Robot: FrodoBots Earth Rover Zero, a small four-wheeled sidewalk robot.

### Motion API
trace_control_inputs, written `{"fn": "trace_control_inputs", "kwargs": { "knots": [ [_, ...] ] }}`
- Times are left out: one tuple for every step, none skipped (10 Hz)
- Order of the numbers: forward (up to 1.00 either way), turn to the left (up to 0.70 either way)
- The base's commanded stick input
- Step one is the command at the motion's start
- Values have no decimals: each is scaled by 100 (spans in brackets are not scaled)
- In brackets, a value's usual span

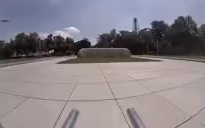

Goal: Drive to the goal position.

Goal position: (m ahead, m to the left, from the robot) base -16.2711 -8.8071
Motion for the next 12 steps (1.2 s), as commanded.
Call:
{"fn": "trace_control_inputs", "kwargs": {
  "knots": [
    [70, -31],
    [70, -33],
    [70, -33],
    [70, -33],
    [70, -33],
    [70, -26],
    [70, 0],
    [70, 0],
    [70, 0],
    [70, 0],
    [70, 0],
    [70, 0]
  ]
}}
